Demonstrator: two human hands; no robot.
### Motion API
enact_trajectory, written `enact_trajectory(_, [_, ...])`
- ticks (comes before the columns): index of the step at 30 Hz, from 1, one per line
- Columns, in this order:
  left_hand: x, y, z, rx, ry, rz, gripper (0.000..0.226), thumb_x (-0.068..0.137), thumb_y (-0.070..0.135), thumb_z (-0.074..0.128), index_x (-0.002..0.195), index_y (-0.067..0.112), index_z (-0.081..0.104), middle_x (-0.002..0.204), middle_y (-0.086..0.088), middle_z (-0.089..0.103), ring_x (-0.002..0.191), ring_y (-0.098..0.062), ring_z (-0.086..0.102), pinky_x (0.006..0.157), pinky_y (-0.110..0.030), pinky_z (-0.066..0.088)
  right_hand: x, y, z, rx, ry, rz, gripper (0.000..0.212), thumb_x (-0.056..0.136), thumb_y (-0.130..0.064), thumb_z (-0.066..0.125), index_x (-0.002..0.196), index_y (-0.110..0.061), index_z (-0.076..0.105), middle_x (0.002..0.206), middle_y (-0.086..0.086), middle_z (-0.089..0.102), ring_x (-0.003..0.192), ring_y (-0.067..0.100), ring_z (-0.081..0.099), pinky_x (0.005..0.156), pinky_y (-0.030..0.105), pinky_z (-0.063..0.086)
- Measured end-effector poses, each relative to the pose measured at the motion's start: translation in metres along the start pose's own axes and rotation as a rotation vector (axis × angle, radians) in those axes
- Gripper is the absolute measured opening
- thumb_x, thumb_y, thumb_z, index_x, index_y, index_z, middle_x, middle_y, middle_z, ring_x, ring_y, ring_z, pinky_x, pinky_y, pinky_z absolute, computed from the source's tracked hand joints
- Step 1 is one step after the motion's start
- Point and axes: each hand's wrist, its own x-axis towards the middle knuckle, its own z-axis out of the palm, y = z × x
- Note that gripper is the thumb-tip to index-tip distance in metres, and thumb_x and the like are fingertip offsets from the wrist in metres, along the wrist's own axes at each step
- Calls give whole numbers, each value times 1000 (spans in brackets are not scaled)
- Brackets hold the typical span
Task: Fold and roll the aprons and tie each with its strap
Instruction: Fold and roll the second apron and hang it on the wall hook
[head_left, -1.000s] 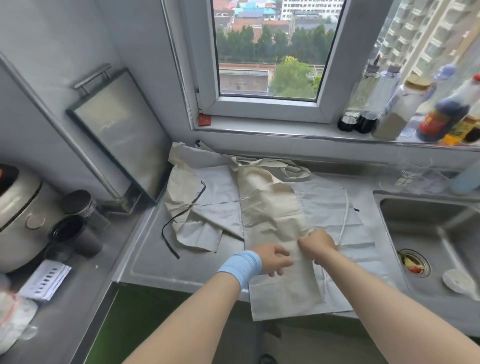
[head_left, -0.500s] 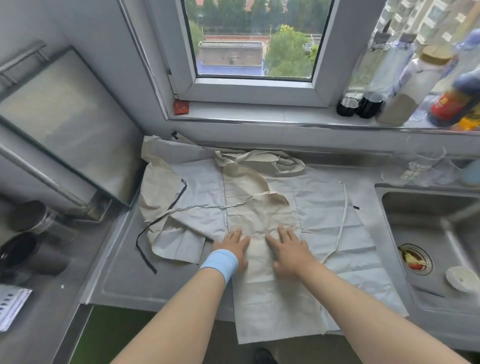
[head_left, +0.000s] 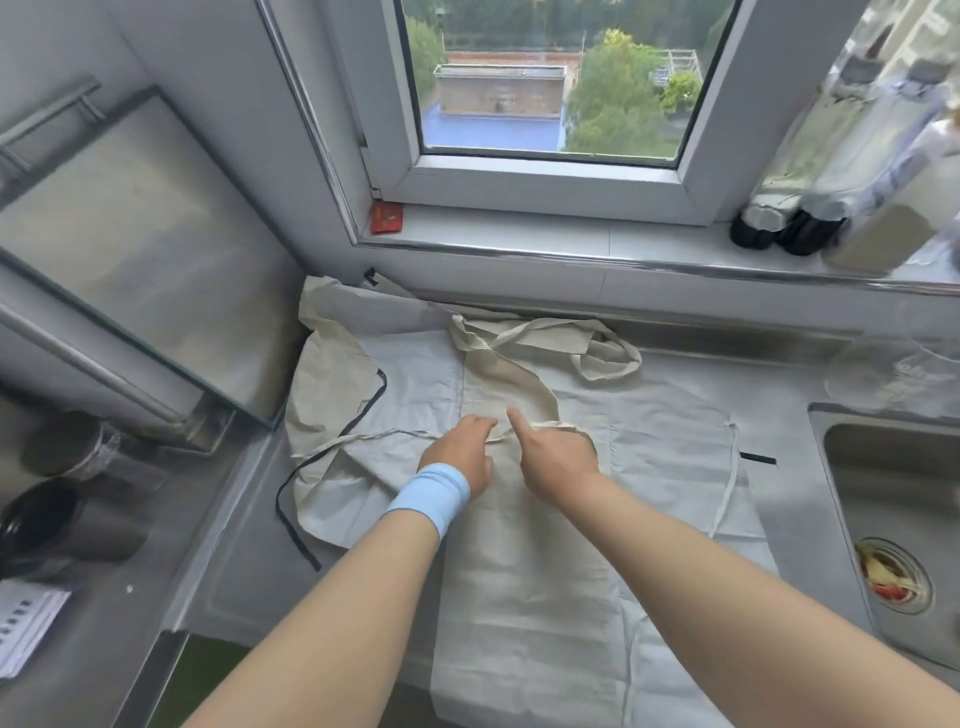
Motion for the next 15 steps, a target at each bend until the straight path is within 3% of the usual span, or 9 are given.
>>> enact_trajectory(2, [10, 2, 4, -33, -21, 25, 61, 90, 21, 54, 147, 27, 31, 150, 7, 34, 130, -20, 46, 106, -36, 39, 13, 0, -3, -17, -107, 24, 55, 92, -8, 44, 144, -20, 34, 115, 5, 65, 101, 30, 63, 62, 33, 37])
enact_trajectory(4, [19, 6, 7, -44, -44, 46, 63, 91, 24, 55, 149, 26, 29, 151, 6, 34, 134, -19, 42, 109, -35, 35, 22, 2, -4, 21, -157, 33, 29, 92, -11, 48, 119, -18, 59, 110, 5, 66, 100, 29, 64, 65, 32, 37])
enact_trajectory(6, [24, 7, 6, -24, -70, 34, 62, 93, 29, 55, 150, 28, 28, 149, 6, 41, 134, -20, 42, 109, -36, 36, 30, 10, 1, 150, -107, 72, 13, 90, -16, 54, 92, -19, 66, 96, 4, 68, 90, 30, 63, 65, 28, 37])
enact_trajectory(7, [27, 6, 5, -4, -91, 16, 61, 93, 30, 54, 149, 29, 30, 144, 7, 47, 132, -20, 44, 106, -36, 38, 33, 14, 1, 219, -56, 97, 15, 89, -17, 53, 90, -21, 67, 96, 5, 69, 89, 30, 63, 64, 28, 37])
enact_trajectory(10, [28, 1, 2, 129, -175, -28, 50, 92, 27, 53, 140, 33, 41, 133, 7, 54, 122, -22, 53, 98, -35, 44, 29, 28, -3, 296, 28, 109, 33, 92, -22, 48, 119, -29, 65, 114, 6, 69, 104, 30, 62, 76, 32, 46])
enact_trajectory(12, [25, -2, 4, 191, -208, -44, 38, 91, 23, 52, 129, 29, 51, 130, -1, 49, 116, -26, 55, 94, -36, 44, 23, 31, -4, 254, -111, 23, 48, 93, -24, 49, 140, -36, 48, 124, 8, 64, 112, 31, 60, 86, 34, 46])
enact_trajectory(13, [23, -2, 6, 203, -217, -63, 34, 92, 21, 50, 125, 27, 53, 129, -3, 49, 115, -27, 56, 94, -36, 44, 19, 30, -2, 205, -202, -15, 51, 93, -23, 50, 142, -37, 44, 125, 8, 63, 113, 32, 60, 87, 34, 46])
enact_trajectory(15, [17, -2, 10, 234, -239, -75, 31, 91, 18, 48, 120, 26, 56, 127, -3, 53, 114, -26, 56, 94, -34, 45, 15, 24, 4, 162, -280, -43, 44, 91, -16, 50, 132, -32, 55, 120, 8, 64, 110, 32, 61, 86, 34, 47])
